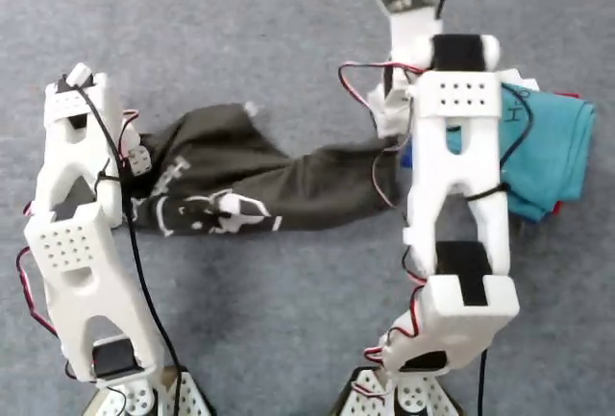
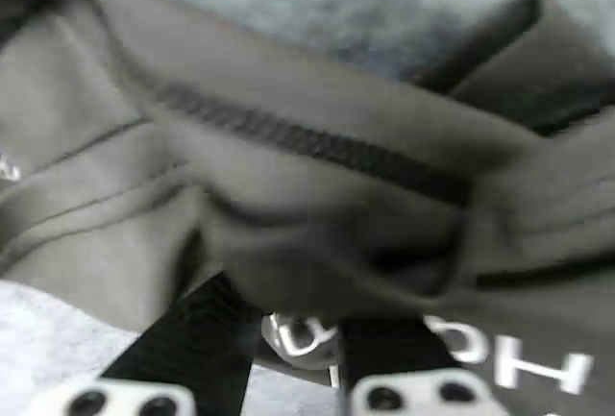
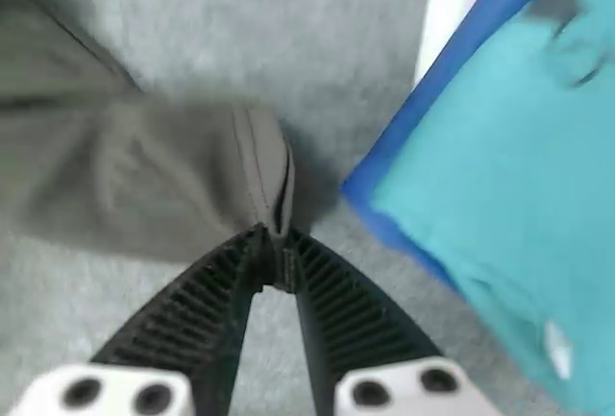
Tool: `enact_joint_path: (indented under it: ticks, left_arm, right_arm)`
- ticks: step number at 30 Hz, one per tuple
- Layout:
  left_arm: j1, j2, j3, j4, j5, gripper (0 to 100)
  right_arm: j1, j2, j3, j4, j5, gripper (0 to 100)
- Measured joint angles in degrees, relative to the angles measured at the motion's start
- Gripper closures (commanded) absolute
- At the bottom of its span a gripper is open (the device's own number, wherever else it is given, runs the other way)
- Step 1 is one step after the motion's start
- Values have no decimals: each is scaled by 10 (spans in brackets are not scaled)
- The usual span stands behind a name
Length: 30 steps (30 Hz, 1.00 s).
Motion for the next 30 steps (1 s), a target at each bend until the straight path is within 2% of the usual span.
enact_joint_path:
  ticks: [4, 9, 14, 18, 23, 26, 30]
  left_arm:
    - [-44, -25, 24, 32, -85, 973]
    - [-117, -120, 155, 35, -211, 972]
    - [-177, -281, 305, 35, -337, 970]
    - [-191, -428, 404, 35, -429, 959]
    - [-191, -583, 463, 36, -497, 709]
    - [-192, -629, 469, 39, -531, 723]
    - [-192, -640, 440, 40, -535, 727]
  right_arm:
    - [-33, 0, 32, 0, 0, 985]
    - [-73, 0, 59, -1, 26, 985]
    - [-62, 0, 63, 7, 116, 985]
    - [-8, -26, 63, 22, 221, 985]
    - [39, -104, 68, 24, 335, 985]
    - [45, -142, 91, 24, 378, 985]
    - [44, -177, 122, 25, 401, 985]
